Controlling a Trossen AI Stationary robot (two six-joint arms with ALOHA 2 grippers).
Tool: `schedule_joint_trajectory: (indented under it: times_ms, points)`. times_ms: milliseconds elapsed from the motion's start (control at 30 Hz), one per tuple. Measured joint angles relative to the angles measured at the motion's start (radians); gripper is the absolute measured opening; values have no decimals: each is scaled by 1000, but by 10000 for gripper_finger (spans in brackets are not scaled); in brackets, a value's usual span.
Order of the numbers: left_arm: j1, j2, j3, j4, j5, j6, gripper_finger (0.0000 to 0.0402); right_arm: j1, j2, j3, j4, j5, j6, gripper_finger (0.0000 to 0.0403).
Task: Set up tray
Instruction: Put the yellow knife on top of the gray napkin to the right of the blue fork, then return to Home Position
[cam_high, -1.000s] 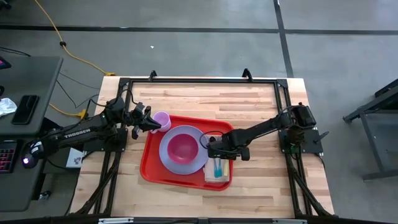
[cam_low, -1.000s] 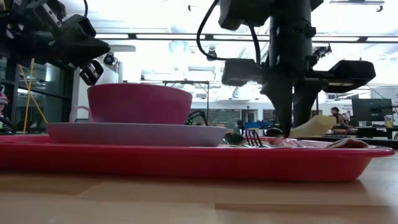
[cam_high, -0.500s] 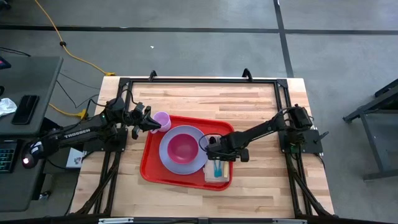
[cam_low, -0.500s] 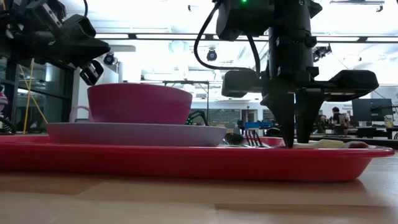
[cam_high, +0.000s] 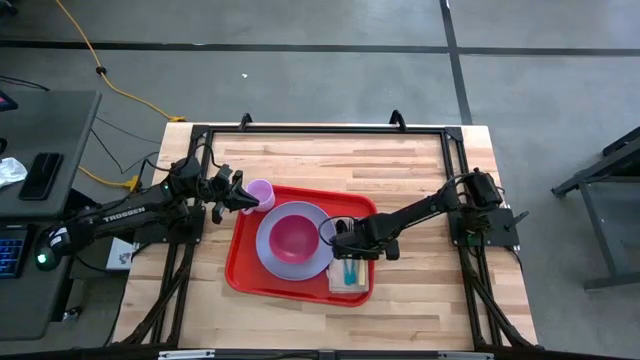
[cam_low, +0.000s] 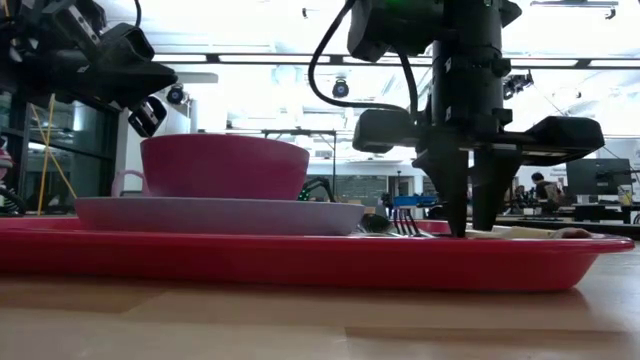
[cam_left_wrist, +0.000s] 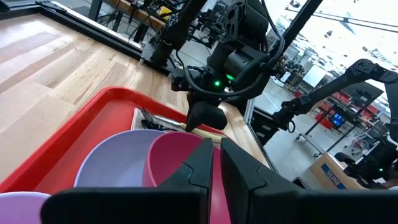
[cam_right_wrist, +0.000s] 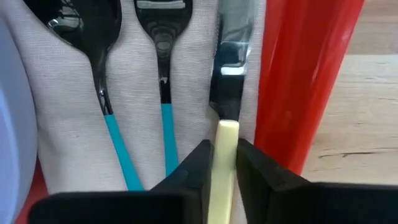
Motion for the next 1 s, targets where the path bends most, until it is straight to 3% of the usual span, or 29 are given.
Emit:
schedule_joint_trajectory:
  times_ms: [300, 433, 667, 867, 1000]
  points:
    - [0, 0, 0, 0, 0, 0, 62, -8, 0, 0, 0, -67, -33, 104]
    - [0, 0, 0, 0, 0, 0, 62, -14, -2, 0, 0, -101, -44, 109]
    - [0, 0, 0, 1, 0, -1, 62, -21, -70, 0, -28, -69, -44, 110]
    - [0, 0, 0, 39, 39, -8, 62, -20, -176, 1, -113, 4, -48, 110]
    - [0, 0, 30, 55, 139, -9, 62, -2, -267, 1, -180, 184, -91, 110]
